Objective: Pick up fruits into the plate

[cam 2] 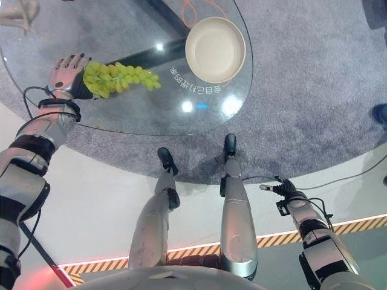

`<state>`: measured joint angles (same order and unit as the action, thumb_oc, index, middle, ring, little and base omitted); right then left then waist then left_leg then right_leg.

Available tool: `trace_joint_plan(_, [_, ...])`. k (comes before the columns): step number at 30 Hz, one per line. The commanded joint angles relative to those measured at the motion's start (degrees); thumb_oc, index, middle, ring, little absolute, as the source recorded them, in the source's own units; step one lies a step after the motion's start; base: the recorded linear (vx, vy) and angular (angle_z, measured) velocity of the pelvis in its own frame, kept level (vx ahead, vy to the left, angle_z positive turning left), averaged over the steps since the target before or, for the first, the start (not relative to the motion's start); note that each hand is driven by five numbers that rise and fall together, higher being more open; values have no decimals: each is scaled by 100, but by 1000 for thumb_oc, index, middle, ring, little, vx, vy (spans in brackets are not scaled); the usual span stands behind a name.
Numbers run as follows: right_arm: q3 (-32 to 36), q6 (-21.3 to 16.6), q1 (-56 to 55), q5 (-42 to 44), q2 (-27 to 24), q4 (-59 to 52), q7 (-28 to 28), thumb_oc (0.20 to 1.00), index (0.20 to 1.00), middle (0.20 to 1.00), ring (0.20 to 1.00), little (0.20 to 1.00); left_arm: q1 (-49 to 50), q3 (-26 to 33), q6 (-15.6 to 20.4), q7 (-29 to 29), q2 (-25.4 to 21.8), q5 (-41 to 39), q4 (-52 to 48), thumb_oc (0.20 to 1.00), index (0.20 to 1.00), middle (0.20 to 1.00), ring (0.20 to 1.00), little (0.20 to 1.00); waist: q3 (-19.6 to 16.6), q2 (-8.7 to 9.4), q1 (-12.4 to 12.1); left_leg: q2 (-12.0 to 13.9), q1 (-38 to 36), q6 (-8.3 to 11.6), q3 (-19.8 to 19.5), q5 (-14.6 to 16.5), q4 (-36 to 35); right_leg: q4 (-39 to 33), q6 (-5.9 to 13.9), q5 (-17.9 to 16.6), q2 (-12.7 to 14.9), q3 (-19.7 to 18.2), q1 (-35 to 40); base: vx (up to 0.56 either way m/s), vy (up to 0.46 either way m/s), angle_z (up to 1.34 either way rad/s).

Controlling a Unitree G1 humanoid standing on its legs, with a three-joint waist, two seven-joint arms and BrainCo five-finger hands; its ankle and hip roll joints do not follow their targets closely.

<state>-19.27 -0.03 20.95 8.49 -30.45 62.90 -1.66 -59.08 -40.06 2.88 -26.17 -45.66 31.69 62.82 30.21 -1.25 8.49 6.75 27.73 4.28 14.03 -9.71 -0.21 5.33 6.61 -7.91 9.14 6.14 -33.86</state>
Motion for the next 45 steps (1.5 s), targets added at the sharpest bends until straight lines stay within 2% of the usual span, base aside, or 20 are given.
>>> trace_joint_plan(1, [-150, 83, -111, 241, -207, -73, -122, 1000, 1000, 1000, 1000, 1000, -444, 102, -393, -475, -263, 362, 394, 1000, 1000, 1000, 1000, 1000, -41, 239, 65, -367, 800, 13, -177, 834, 1094, 753, -94, 650, -292, 59, -460, 0, 0, 0])
trace_joint_plan(5, [-212, 54, -116, 249, -156, -129, -153, 1000, 1000, 1000, 1000, 1000, -539, 138, -639, -884, -153, 464, 438, 1000, 1000, 1000, 1000, 1000, -41, 256, 107, -375, 1144, -14, -219, 927, 1386, 1014, -135, 718, -333, 2, -809, 0, 0, 0])
trace_joint_plan(13, [-281, 43, -100, 308, -126, -260, -210, 1000, 1000, 1000, 1000, 1000, -715, 134, -999, -1075, -84, 469, 547, 1000, 1000, 1000, 1000, 1000, -41, 253, 190, -338, 1403, 20, -205, 949, 1535, 1104, -143, 711, -347, -75, -1066, 5, 4, -2])
trace_joint_plan(17, [-315, -68, -100, 374, -91, -207, -191, 1000, 1000, 1000, 1000, 1000, -895, 218, -1355, -1316, -38, 505, 753, 1000, 1000, 1000, 1000, 1000, -41, 307, 236, -320, 1529, 32, -213, 971, 1628, 1133, -167, 712, -373, -124, -1184, 3, 1, -1])
trace_joint_plan(21, [-341, -166, -127, 411, -82, -158, -146, 1000, 1000, 1000, 1000, 1000, -1049, 277, -1510, -1491, -44, 458, 971, 1000, 1000, 1000, 1000, 1000, -41, 362, 261, -318, 1629, 31, -275, 996, 1699, 1169, -185, 720, -408, -186, -1283, 0, 0, 0])
trace_joint_plan(32, [-399, -278, -83, 556, -39, -228, -167, 1000, 1000, 1000, 1000, 1000, -1384, 262, -1660, -1699, 4, 515, 1254, 1000, 1000, 1000, 1000, 1000, -41, 442, 334, -306, 1918, 17, -341, 1076, 1897, 1265, -205, 704, -442, -289, -1568, 3, 1, 0])
trace_joint_plan(38, [-393, -382, -102, 587, -61, -268, -201, 1000, 1000, 1000, 1000, 1000, -1512, 181, -1504, -1395, -35, 464, 1383, 1000, 1000, 1000, 1000, 1000, -41, 456, 374, -292, 2054, 19, -345, 1103, 1986, 1293, -197, 679, -430, -314, -1686, 1, 2, -1])
trace_joint_plan(40, [-376, -394, -108, 589, -69, -304, -230, 1000, 1000, 1000, 1000, 1000, -1518, 111, -1263, -1026, -27, 446, 1399, 1000, 1000, 1000, 1000, 1000, -41, 463, 387, -284, 2087, 18, -342, 1106, 1977, 1278, -186, 664, -430, -317, -1718, 0, 0, 0])
trace_joint_plan(45, [-352, -317, -114, 580, -162, -515, -307, 1000, 1000, 1000, 1000, 1000, -1358, -186, -951, -74, 34, 245, 1418, 1000, 1000, 1000, 1000, 1000, -41, 448, 424, -301, 2121, 21, -324, 1107, 1961, 1229, -151, 607, -415, -337, -1761, 2, 7, 0])
